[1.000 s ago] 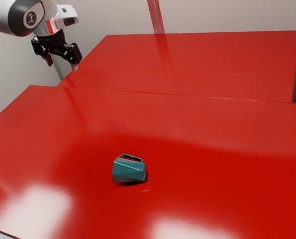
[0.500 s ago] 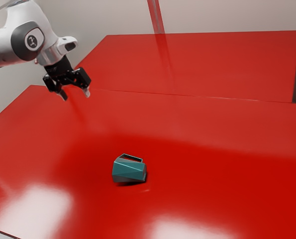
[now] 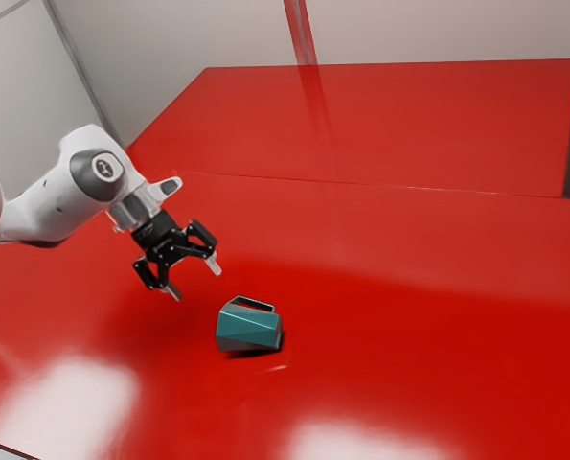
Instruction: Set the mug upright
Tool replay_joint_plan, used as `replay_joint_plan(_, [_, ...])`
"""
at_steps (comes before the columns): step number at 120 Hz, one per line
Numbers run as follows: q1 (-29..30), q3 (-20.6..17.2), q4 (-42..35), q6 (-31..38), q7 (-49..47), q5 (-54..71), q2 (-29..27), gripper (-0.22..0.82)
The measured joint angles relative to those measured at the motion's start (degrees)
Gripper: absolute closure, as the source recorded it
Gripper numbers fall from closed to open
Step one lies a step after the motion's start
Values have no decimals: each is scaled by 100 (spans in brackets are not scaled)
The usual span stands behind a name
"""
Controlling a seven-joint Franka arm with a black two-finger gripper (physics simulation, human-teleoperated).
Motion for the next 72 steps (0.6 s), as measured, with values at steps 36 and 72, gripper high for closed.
replay_joint_plan(36, [-28, 0, -192, 270, 4, -740, 450, 0])
replay_joint_plan(72, [-36, -64, -133, 554, 48, -1236, 907, 0])
